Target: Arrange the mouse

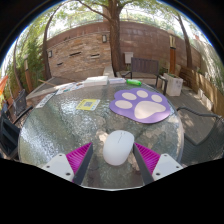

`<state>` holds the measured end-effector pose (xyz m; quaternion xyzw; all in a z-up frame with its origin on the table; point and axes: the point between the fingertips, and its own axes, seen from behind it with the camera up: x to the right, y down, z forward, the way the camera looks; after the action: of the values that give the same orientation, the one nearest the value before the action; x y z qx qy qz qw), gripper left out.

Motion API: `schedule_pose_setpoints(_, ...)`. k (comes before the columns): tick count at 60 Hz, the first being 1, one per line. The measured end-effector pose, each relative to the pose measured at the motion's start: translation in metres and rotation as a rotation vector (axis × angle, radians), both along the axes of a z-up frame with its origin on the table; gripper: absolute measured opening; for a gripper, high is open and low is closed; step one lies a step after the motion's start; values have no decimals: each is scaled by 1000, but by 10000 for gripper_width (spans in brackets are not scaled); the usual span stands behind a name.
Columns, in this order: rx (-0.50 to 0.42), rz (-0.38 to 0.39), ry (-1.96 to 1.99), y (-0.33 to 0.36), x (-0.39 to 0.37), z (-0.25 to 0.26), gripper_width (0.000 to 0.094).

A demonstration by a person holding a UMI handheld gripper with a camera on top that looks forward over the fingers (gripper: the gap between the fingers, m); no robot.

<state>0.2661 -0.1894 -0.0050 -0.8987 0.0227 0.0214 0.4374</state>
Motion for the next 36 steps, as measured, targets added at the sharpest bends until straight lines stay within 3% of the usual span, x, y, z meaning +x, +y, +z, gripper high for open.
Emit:
schedule_pose_setpoints(6, -16, -6, -31, 18, -12, -10, 771)
schedule_pose_setpoints(10, -28, -11, -83, 22, -7, -13, 625)
schedule_pose_setpoints(12, -27, 6, -83, 27, -11, -12, 502)
schedule_pose_setpoints(17, -32, 25, -113, 27, -13, -11, 482)
schedule_pose_setpoints(27, -69, 69, -117, 26, -14, -7, 355)
schedule_pose_setpoints(36, 52, 137, -108, 55, -36, 68, 356)
